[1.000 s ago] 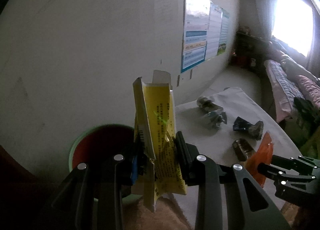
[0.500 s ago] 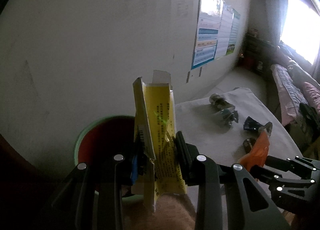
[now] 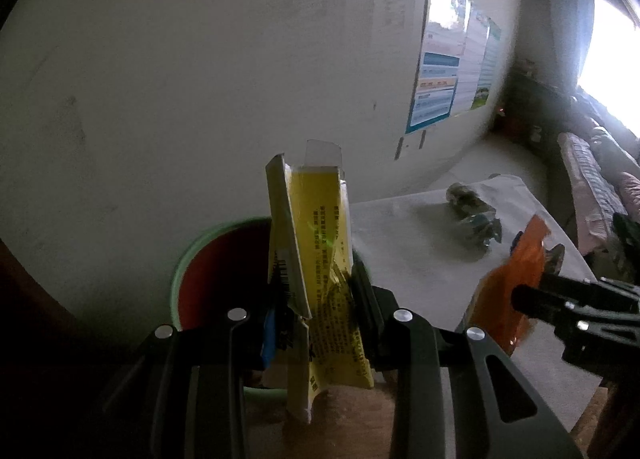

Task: Collect trash
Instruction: 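Drop the orange bag into the bucket with the right gripper while the left holds the yellow box above it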

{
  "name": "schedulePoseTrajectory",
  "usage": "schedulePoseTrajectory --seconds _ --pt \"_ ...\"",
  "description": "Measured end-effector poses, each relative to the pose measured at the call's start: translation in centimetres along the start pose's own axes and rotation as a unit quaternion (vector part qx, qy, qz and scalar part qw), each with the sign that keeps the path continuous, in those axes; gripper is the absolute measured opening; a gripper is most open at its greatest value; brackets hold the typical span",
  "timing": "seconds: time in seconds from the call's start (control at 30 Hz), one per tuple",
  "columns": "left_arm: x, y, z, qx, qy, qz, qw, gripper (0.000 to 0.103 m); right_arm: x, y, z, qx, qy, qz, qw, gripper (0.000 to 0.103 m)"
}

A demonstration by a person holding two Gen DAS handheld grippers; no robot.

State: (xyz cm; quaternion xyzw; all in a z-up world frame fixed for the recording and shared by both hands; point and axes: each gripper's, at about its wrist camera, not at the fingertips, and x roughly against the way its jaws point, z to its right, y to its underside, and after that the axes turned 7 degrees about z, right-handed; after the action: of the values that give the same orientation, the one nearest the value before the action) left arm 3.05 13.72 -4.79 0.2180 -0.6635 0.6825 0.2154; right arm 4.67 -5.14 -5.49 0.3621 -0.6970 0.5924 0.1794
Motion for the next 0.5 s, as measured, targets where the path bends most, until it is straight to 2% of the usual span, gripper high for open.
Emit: schedulePoseTrajectory --seconds 0.5 --pt "-0.9 0.5 -2.2 0.014 -0.026 -0.009 0.9995 0.03 -1.7 -2.6 -3.1 0.024 -0.027 0.011 0.999 0.044"
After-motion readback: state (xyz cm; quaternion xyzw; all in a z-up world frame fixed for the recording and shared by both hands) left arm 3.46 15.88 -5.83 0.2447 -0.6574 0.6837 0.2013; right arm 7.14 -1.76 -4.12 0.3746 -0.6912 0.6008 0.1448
